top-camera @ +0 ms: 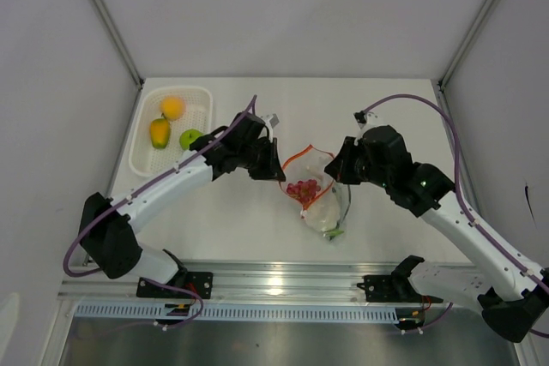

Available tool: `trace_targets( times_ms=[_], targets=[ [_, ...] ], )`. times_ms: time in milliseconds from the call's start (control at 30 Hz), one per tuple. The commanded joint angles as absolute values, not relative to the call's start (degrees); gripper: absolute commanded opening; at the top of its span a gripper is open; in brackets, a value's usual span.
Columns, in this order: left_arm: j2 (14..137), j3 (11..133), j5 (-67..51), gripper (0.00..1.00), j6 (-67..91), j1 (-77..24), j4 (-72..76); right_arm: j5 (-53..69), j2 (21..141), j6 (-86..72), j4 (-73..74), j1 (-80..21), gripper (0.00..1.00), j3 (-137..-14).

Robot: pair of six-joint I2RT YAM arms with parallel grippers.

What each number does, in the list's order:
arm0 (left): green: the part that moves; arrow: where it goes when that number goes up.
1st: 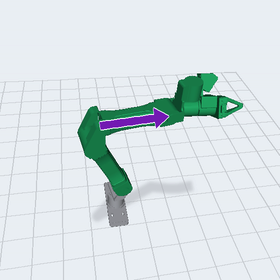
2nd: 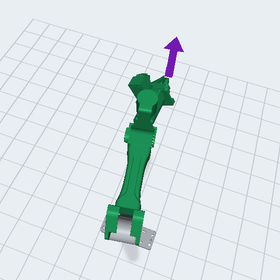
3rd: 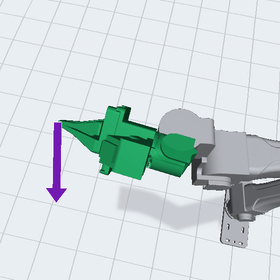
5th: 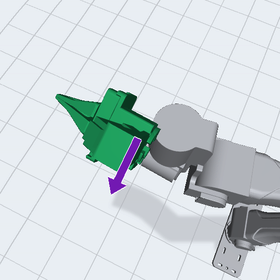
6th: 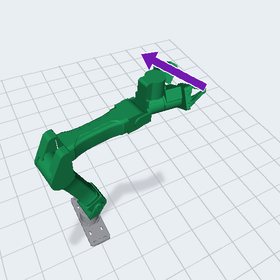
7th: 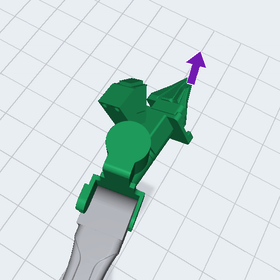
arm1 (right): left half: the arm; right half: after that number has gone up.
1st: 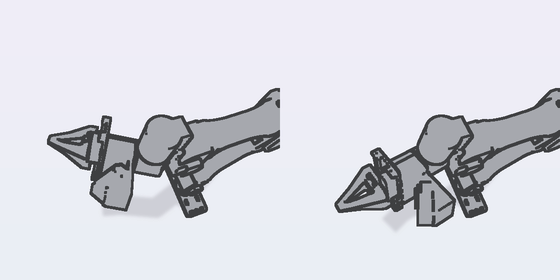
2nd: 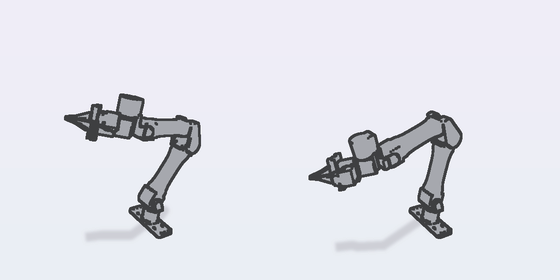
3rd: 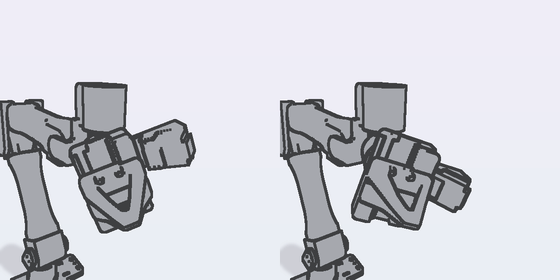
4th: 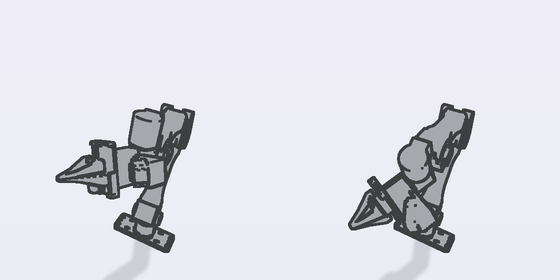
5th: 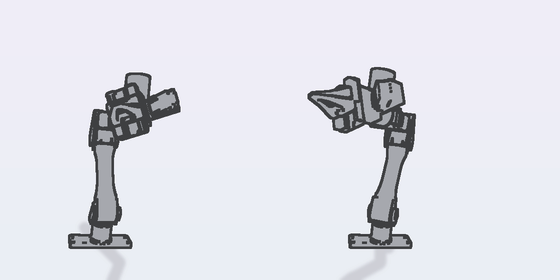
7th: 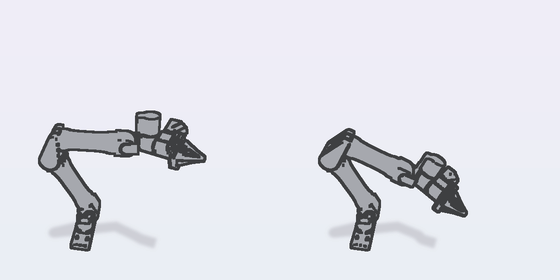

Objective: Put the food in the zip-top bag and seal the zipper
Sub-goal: Adjust the zipper food storage bag at the center of the board.

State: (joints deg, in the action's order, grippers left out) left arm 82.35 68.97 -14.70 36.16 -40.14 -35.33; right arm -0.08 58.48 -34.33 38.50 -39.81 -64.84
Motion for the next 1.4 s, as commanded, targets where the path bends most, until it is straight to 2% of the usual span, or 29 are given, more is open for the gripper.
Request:
trace_targets(
  times_ms=[0, 133, 300, 500, 800, 1067, 1100, 1133, 1200, 1233, 1333, 1367],
  targets=[
    [80.0, 74.7, -21.4, 0.01, 36.5, -40.8, -32.8, -4.6, 57.7, -34.2, 35.8, -39.2, 0.00, -65.0],
    [78.4, 79.6, -28.4, 0.01, 36.2, -41.8, -32.3, -7.6, 58.3, -33.4, 37.7, -39.0, 0.00, -65.8],
    [77.3, 83.4, -30.1, 0.01, 36.1, -42.8, -34.3, -9.3, 57.0, -32.7, 39.4, -38.8, 0.00, -69.1],
    [78.6, 83.3, -26.0, 0.01, 35.0, -42.8, -38.0, -10.9, 54.8, -32.0, 40.7, -38.8, 0.00, -72.9],
    [83.1, 80.7, -22.8, 0.00, 34.4, -42.6, -39.5, -10.4, 55.2, -32.0, 40.7, -38.0, 0.00, -68.5],
    [81.6, 77.4, -20.2, 0.02, 33.5, -42.4, -38.9, -10.7, 54.9, -31.4, 41.4, -37.9, 0.00, -69.3],
    [81.1, 77.2, -19.0, 0.07, 33.4, -42.3, -38.9, -10.4, 55.4, -31.5, 41.2, -37.9, 0.00, -69.1],
    [80.8, 77.0, -18.0, 0.24, 33.5, -42.2, -39.1, -9.7, 55.5, -31.6, 40.7, -37.9, 0.00, -68.6],
    [79.2, 76.5, -14.8, 0.49, 33.3, -41.9, -39.0, -9.0, 55.7, -31.8, 39.9, -38.0, 0.00, -67.2],
    [78.5, 76.4, -13.5, 0.67, 33.1, -41.7, -39.0, -8.7, 55.7, -32.0, 39.2, -37.9, 0.00, -66.7],
    [75.2, 76.0, -9.7, 0.95, 32.4, -41.0, -38.4, -8.2, 56.2, -31.6, 38.6, -37.9, 0.00, -65.7],
    [74.4, 75.9, -9.0, 0.96, 32.3, -40.3, -38.1, -8.0, 56.5, -31.6, 38.4, -38.0, 0.00, -65.6]
  ],
)
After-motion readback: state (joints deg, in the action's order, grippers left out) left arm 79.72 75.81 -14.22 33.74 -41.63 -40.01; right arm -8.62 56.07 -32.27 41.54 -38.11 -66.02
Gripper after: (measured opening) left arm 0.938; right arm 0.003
